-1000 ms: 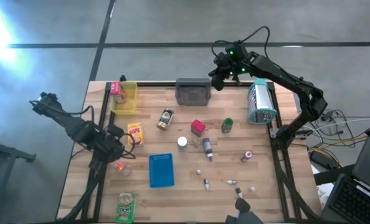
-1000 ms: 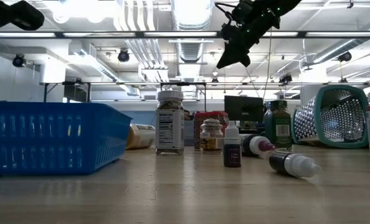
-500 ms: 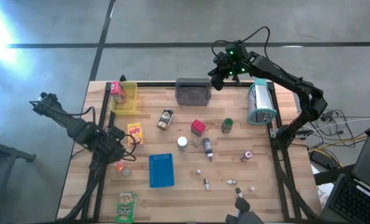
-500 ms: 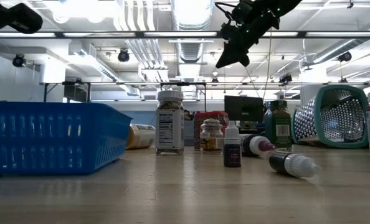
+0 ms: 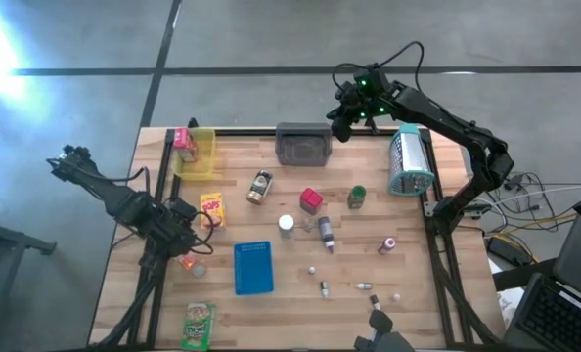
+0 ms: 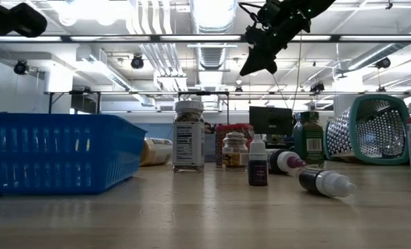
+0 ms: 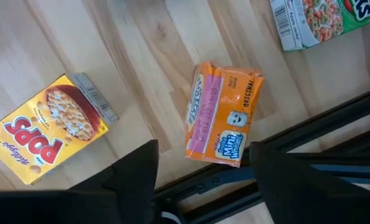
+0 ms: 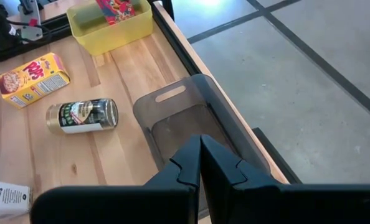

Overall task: Pick & Place Kitchen Items
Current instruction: Put the red spice can into the black bin

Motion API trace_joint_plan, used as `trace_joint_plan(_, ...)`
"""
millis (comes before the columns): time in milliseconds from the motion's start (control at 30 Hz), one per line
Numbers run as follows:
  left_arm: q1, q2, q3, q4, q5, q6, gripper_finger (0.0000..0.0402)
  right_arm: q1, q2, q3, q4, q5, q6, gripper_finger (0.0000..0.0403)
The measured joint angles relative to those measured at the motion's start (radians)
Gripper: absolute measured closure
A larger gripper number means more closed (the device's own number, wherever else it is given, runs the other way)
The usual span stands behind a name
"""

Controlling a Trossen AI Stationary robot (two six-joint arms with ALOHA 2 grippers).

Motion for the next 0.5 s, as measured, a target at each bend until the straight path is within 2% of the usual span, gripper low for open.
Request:
trace_joint_plan(200, 0.000, 0.000, -0.027, 0.009, 0.002, 0.001, 0.0142, 0.000, 0.000, 0.000, 0.000, 0.000, 0.000, 0.0394)
trace_joint_plan(500, 0.000, 0.009, -0.096, 0.096, 0.093, 0.002, 0.0146, 0.000, 0.000, 0.000, -0.001, 0.000, -0.001, 0.0394)
